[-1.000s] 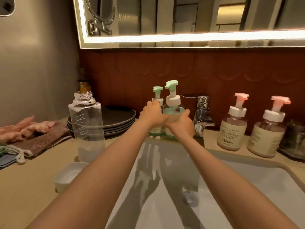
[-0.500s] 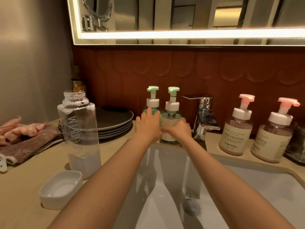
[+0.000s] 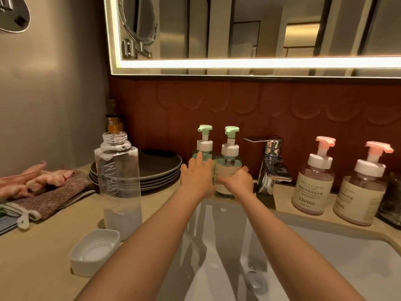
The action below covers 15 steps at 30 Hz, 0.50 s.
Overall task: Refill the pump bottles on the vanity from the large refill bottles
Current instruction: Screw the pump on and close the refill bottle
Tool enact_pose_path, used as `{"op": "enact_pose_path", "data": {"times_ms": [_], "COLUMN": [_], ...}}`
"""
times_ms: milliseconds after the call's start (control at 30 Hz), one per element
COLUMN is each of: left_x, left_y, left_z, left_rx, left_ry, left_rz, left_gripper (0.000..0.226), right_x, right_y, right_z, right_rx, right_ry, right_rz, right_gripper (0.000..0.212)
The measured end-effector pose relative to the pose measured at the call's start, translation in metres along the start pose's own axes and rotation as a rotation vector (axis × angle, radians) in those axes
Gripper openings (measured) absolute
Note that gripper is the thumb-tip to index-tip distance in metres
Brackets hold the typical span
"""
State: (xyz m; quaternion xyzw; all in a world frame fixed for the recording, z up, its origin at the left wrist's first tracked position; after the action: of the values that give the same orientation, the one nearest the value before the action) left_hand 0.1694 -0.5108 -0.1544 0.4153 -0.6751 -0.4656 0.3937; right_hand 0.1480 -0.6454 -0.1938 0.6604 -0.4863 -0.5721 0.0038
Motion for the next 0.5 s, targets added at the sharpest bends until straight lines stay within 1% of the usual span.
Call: {"op": "enact_pose_path", "data": {"times_ms": [100,200,333,500], "left_x": [-0.003,-0.008,-0.018,-0.046], "left_y": [0.007,0.012,0.029,0.055], "left_z": [0.010,0.021,0.041,0.074], "left_rx": [-0.013,-0.006,0.009,0.075], "left_ry": [-0.003,-0.011,0.007,0.053], "left_rz": [-0.014,-0.013,0.023,0.117], "left_gripper": [0.072,0.067,0.058,0.042], "right_x": [-0.007,-0.022,-0.053,-0.093], "right_y": [0.007,0.015,0.029,0.008], "right_z": [0.009,0.020,0.040,0.074], "right_rx": [0.017,0.031,0.061,-0.081], "right_ry": [-0.003,0.048,0.195,0.341], "right_rz": [0.011,0.042,0.134,0.091], "right_gripper": [0.095,0.094,0.072,0.057]}}
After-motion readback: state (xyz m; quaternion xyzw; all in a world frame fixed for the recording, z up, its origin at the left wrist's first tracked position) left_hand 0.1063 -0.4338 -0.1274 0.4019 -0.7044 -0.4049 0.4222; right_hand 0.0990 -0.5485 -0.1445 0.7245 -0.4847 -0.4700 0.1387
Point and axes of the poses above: each hand's wrist, its own z-axis away from the middle knuckle, its own y-axis out of the back of the hand, x = y × z, the point moved 9 cm from there along -z, towards the middle knuckle, and after that the axes turned 15 degrees about y, right-handed, at the moved point
